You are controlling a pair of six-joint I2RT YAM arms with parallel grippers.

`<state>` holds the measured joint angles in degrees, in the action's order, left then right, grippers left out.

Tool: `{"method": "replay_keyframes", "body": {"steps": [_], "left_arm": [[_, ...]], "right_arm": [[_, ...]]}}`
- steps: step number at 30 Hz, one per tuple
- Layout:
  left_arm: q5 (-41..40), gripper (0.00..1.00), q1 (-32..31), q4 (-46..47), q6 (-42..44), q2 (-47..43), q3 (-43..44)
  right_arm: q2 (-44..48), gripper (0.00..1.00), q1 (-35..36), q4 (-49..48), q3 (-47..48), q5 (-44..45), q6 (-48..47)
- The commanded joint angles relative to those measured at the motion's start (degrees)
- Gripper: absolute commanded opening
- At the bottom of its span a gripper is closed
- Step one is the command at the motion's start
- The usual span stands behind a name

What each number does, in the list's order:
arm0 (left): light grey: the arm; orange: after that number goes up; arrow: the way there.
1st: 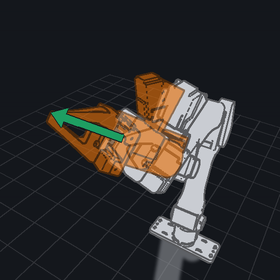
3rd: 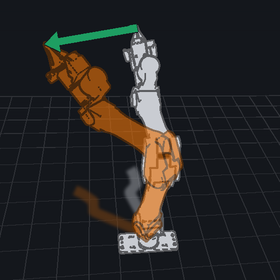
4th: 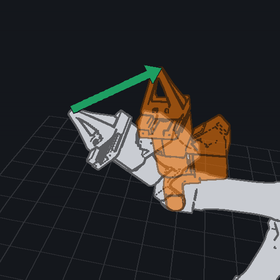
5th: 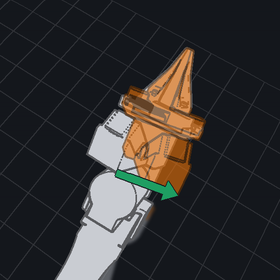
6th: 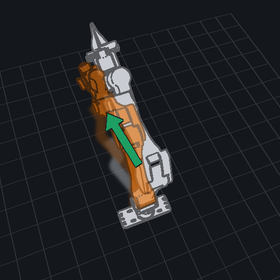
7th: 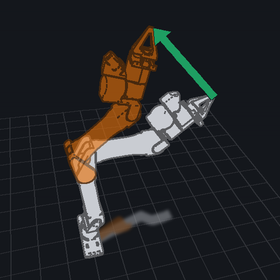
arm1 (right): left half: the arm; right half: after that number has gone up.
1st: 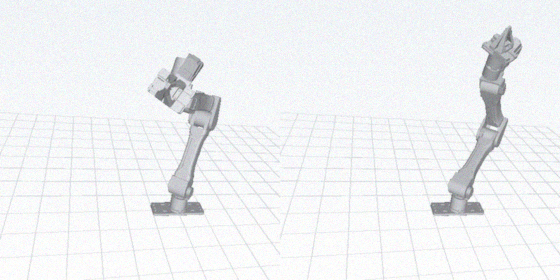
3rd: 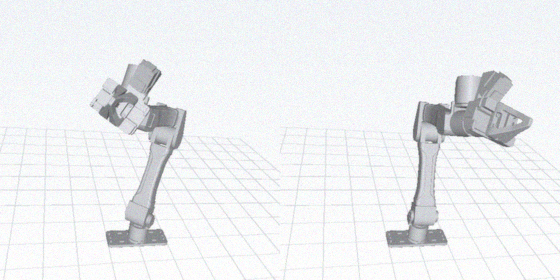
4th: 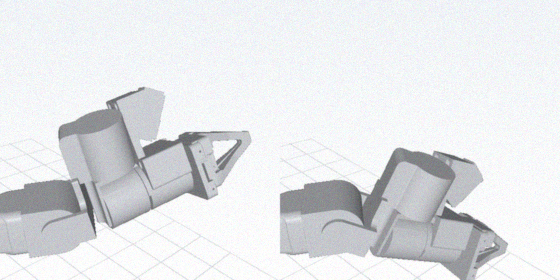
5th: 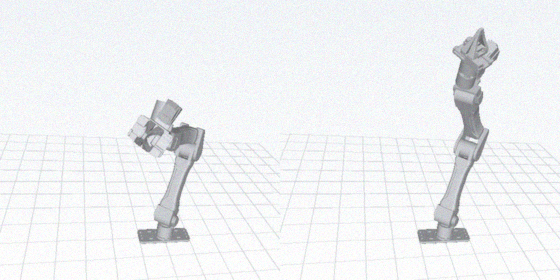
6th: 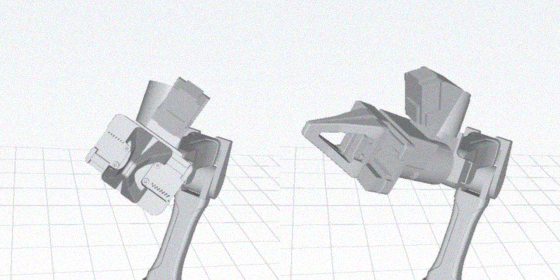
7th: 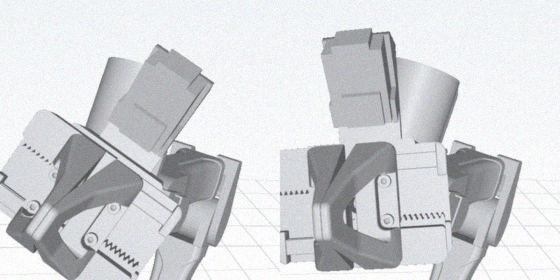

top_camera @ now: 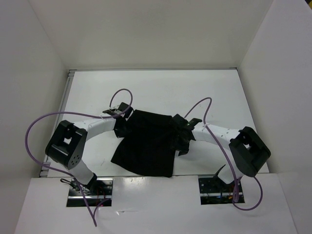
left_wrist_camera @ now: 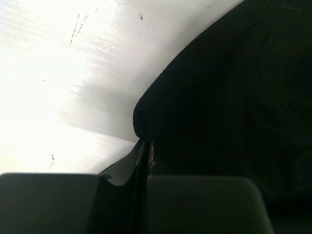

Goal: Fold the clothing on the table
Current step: Fold the skirt

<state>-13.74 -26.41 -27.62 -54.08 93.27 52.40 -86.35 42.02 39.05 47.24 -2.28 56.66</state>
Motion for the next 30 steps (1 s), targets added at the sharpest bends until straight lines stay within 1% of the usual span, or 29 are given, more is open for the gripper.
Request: {"method": "replay_keyframes", "body": {"steps": [1, 2, 3, 4, 5, 7, 8, 10, 12, 13, 14, 16, 18, 19, 22, 23, 26, 28, 30], "left_arm": [[3.4, 0.02, -0.1, -1.5, 0.7, 1.7, -2.2], [3.5, 0.08, -0.1, -1.5, 0.7, 1.0, -2.2], [4.1, 0.23, -0.1, -2.3, 0.7, 0.0, -2.8], [4.1, 0.45, -0.7, -2.9, -0.1, -0.8, -3.4], [3.0, 0.78, -0.7, -3.5, -0.1, -1.9, -3.4], [1.3, 0.89, -0.7, -6.5, -2.6, -4.8, -3.9], [-0.3, 0.89, -0.7, -7.7, -3.2, -5.5, -3.9], [-0.3, 0.89, -0.7, -10.4, -4.0, -6.7, -4.6], [-0.3, 0.86, -0.7, -11.1, -4.7, -8.0, -5.5], [-0.3, 0.81, -0.7, -11.1, -4.7, -8.0, -6.7], [-0.3, 0.79, -0.7, -11.7, -5.2, -8.0, -6.7], [-1.2, 0.77, -0.7, -13.0, -6.5, -8.0, -7.3], [-2.5, 0.77, -0.7, -14.0, -7.6, -10.5, -7.3], [-2.5, 0.77, 0.6, -14.0, -7.6, -11.9, -7.3], [-1.2, 0.77, 2.7, -13.4, -7.1, -18.4, -8.1], [-1.2, 0.77, 2.7, -13.4, -6.6, -21.9, -8.1], [-0.7, 0.79, 3.8, -13.4, -6.6, -28.3, -8.1], [-0.7, 0.79, 4.4, -13.4, -6.6, -30.0, -9.3], [-0.7, 0.79, 5.1, -13.4, -6.6, -28.7, -9.3]], "right_arm": [[1.8, 0.50, 0.5, 0.7, 0.2, 0.1, 1.4], [2.3, 0.50, 0.5, 0.7, 0.7, 0.1, 1.4], [2.3, 0.50, 0.5, 0.7, 0.7, 0.1, 1.4], [2.8, 0.50, 0.5, 0.7, 1.3, 0.1, 1.4], [3.5, 0.50, 0.5, 0.7, 1.3, 0.1, 1.4], [4.1, 0.50, 0.5, 1.2, 1.8, 0.1, 1.4], [4.1, 0.50, 0.5, 1.2, 1.8, 0.1, 1.4], [4.1, 0.50, 0.5, 1.2, 1.8, 0.1, 1.4], [4.1, 0.50, 0.5, 1.2, 1.2, 0.1, 2.0], [4.1, 0.50, 0.5, 1.2, 1.2, 0.1, 2.0], [4.1, 0.50, 0.5, 1.2, 1.2, 0.1, 2.0], [4.1, 0.50, 0.5, 1.2, 0.6, 0.1, 2.0], [4.6, 0.50, 0.5, 1.2, 0.6, -0.4, 2.0], [4.6, 0.50, 0.5, 1.2, 0.6, -0.4, 2.0], [5.1, 0.50, 0.5, 1.7, 0.0, -0.4, 2.0], [5.1, 0.50, 0.5, 1.7, 0.0, -0.4, 2.0], [5.1, 0.50, 1.0, 1.7, 0.0, -0.4, 2.0], [5.1, 0.50, 1.0, 1.7, 0.0, -0.4, 2.0], [5.1, 0.50, 1.0, 1.7, 0.0, -0.4, 2.0]]}}
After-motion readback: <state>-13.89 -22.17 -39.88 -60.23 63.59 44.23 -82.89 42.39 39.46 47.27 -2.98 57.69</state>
